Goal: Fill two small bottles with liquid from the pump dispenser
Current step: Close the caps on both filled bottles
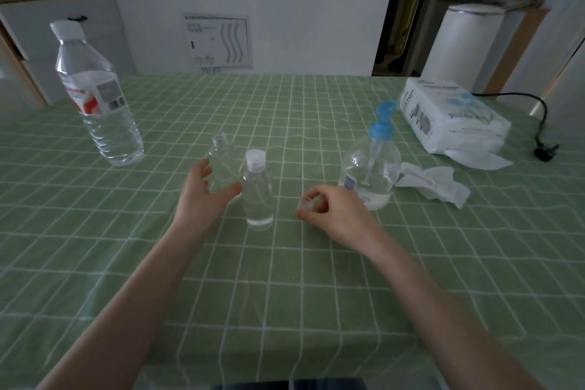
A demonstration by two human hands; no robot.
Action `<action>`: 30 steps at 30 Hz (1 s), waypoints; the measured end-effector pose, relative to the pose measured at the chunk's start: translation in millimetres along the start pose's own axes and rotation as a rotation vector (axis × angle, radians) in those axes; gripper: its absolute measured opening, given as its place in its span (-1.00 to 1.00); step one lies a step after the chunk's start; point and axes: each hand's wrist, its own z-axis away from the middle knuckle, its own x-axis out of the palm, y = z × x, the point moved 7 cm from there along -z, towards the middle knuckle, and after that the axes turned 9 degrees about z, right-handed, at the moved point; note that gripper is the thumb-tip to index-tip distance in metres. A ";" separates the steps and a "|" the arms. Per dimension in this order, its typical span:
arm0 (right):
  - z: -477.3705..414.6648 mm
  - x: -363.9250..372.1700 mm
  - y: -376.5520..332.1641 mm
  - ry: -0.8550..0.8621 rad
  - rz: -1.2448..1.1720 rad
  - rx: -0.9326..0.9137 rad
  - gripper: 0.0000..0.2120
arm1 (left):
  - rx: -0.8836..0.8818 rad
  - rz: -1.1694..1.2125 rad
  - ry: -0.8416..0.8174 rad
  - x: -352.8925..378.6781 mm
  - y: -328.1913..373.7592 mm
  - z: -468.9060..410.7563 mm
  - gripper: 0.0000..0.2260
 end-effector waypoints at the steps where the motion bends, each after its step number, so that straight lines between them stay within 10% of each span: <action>1: 1.5 -0.9 -0.8 0.004 0.001 -0.004 -0.68 | 0.013 -0.007 -0.017 2.3 -0.4 -2.9 -0.47; 6: 8.5 -3.4 -6.7 0.004 -0.013 -0.028 -0.67 | 0.051 0.008 -0.019 0.2 -0.3 -6.4 -0.77; 30: 47.0 -36.4 -82.7 -0.053 -0.245 -0.279 -0.79 | 0.082 0.076 -0.329 -0.8 24.2 122.3 -0.69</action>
